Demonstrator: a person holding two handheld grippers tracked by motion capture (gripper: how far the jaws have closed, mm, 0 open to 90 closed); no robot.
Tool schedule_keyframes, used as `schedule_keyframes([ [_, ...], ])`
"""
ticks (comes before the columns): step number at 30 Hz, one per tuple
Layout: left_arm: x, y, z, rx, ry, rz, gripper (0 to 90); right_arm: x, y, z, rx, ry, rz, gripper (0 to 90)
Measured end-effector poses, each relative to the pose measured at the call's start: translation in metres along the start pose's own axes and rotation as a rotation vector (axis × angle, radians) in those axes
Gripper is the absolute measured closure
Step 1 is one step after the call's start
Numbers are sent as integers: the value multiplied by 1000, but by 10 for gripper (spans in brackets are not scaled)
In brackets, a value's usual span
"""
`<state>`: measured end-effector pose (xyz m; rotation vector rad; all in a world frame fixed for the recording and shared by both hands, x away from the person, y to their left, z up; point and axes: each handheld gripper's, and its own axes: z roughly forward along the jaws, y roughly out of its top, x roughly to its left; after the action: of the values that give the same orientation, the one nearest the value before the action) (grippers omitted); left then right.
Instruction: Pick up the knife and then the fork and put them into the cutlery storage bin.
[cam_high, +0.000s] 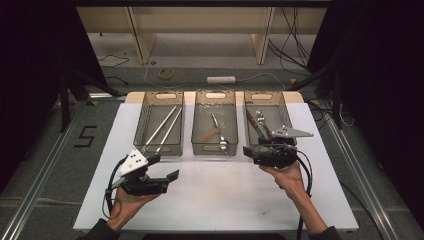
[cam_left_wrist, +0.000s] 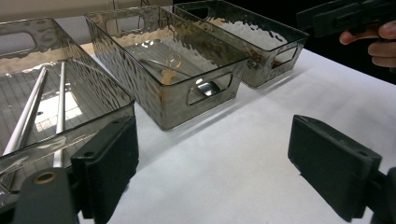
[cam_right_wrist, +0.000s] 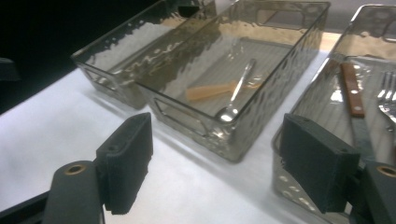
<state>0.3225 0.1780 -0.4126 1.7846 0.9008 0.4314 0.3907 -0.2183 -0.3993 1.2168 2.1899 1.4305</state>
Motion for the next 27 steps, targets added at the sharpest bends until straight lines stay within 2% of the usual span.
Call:
schedule_keyframes([
  [3, -1, 0, 0, 2, -1, 3, 160, 3, -6, -3, -18, 21, 9, 265],
  [9, 0, 0, 0, 0, -5, -7, 160, 9, -18, -8, -27, 35, -15, 260],
  [12, 1, -1, 0, 2, -4, -6, 159, 12, -22, -11, -38, 46, -12, 260],
  [15, 0, -1, 0, 1, -12, -11, 159, 14, -25, -15, -52, 42, -27, 259],
  [24, -1, -1, 0, 1, -18, -7, 157, 16, -40, -27, -69, 39, -28, 230],
  [27, -1, -1, 0, 3, -21, -3, 157, 17, -45, -31, -66, 35, -45, 214],
])
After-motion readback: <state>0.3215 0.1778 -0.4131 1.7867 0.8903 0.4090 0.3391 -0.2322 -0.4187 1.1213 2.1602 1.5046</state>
